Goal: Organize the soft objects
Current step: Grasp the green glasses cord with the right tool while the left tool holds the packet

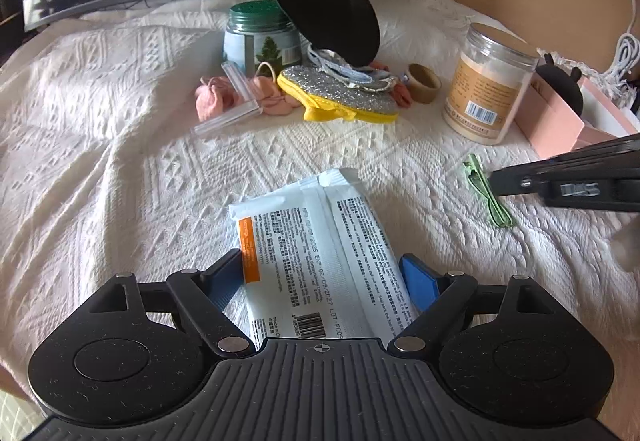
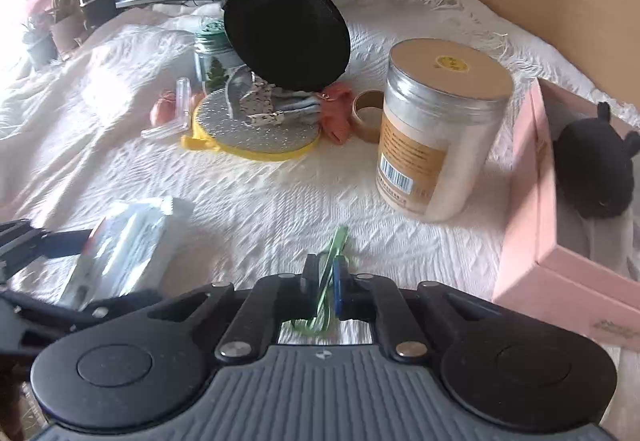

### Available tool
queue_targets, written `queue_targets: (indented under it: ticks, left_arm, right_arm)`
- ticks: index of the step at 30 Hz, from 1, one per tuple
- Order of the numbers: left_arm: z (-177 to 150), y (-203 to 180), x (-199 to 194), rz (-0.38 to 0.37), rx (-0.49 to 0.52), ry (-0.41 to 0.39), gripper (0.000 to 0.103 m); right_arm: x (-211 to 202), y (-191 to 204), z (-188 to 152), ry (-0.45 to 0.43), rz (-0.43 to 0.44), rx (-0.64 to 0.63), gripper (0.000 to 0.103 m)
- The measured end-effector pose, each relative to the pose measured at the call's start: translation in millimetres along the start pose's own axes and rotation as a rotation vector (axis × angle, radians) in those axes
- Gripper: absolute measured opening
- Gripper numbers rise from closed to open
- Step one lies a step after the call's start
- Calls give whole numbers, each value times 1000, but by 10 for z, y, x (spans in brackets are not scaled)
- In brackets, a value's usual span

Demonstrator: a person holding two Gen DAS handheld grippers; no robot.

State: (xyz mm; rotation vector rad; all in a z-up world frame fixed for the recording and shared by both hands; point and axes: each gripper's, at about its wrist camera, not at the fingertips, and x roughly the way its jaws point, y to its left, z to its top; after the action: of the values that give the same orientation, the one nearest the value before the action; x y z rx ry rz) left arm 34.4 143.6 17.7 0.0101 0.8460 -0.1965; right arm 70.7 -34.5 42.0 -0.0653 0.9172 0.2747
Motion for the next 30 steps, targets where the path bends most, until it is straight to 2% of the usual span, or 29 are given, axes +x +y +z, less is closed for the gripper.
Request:
queue_targets:
  ticks: [5,9,11,13,16,19,22,25,30]
  left_arm:
    - [-58,-65,-64,-26,39,13,87]
    - [-91,-103,-76,-30,61,15,87]
    - [-91,-120,-63,-21,69,16,88]
    - [-97,-147,-56,-6,81,16,88]
    - [-112,-145,-65,-4,74,15,89]
    - [-119,-123,-71,-11,73,12,89]
    - [-103,-140,-55,-8,84,21,90]
    - [-109,-157,-42,-7,97,21,92]
    - [-104,-146,-48,-20,122,30,92]
  right_arm:
    - [-377,-97,-74,-49,9,26,6]
    - [-461,-163,-167,-80,-47,6,6]
    - [-365,-171,-161,-63,-42,8,10]
    - [-215,-146,-113,-41,-44,9,19]
    - [-1,-94,2,-22,-20,18,21]
    - [183,-49,69,3,-32,37,37]
    - [245,5,28,3,-53,13,35]
    - [231,94,-9,-8,-62,-55,20]
    - [69,27,-48,-24,-48,-9,19]
